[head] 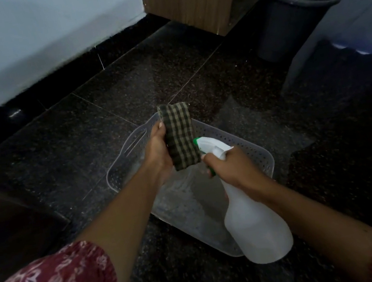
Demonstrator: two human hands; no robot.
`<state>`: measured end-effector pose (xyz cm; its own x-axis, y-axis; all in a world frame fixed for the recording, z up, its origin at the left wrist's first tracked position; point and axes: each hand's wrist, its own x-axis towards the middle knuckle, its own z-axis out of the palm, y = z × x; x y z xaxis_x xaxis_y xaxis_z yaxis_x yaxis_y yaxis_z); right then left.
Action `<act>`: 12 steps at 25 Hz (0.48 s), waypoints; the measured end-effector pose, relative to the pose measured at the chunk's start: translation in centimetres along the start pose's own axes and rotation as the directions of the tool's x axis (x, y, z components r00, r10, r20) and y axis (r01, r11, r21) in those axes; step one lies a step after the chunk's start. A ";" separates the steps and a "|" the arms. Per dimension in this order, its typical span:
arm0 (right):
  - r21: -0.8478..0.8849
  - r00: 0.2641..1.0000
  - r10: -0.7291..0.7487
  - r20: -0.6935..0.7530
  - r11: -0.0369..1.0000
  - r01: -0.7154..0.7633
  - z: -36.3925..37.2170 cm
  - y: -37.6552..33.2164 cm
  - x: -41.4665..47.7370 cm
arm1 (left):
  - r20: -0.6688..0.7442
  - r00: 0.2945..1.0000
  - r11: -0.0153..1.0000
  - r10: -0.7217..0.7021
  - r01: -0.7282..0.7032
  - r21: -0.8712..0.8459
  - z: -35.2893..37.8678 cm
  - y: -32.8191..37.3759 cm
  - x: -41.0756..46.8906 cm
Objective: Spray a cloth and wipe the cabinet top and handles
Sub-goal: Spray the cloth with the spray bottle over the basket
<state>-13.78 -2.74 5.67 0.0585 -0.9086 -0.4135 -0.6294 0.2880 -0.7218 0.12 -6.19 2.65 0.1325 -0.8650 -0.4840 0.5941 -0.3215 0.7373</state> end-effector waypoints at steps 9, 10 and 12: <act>-0.019 1.000 0.009 0.005 1.000 -0.009 -0.2 0.2 0.0 | -0.009 1.000 1.000 -0.006 0.006 -0.016 0.4 0.0 -0.4; 0.002 1.000 0.013 0.007 1.000 -0.013 -0.3 0.3 0.0 | -0.010 1.000 1.000 -0.011 0.011 -0.019 0.3 0.0 -0.4; 0.011 0.999 0.004 0.039 1.000 -0.005 -0.3 0.2 -0.2 | -0.014 1.000 1.000 -0.018 0.018 -0.020 0.3 -0.1 -0.3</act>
<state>-14.19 -2.59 5.75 0.0859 -0.8948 -0.4381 -0.6211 0.2957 -0.7258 -0.22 -6.04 2.86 0.1329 -0.8535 -0.5039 0.6122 -0.3291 0.7190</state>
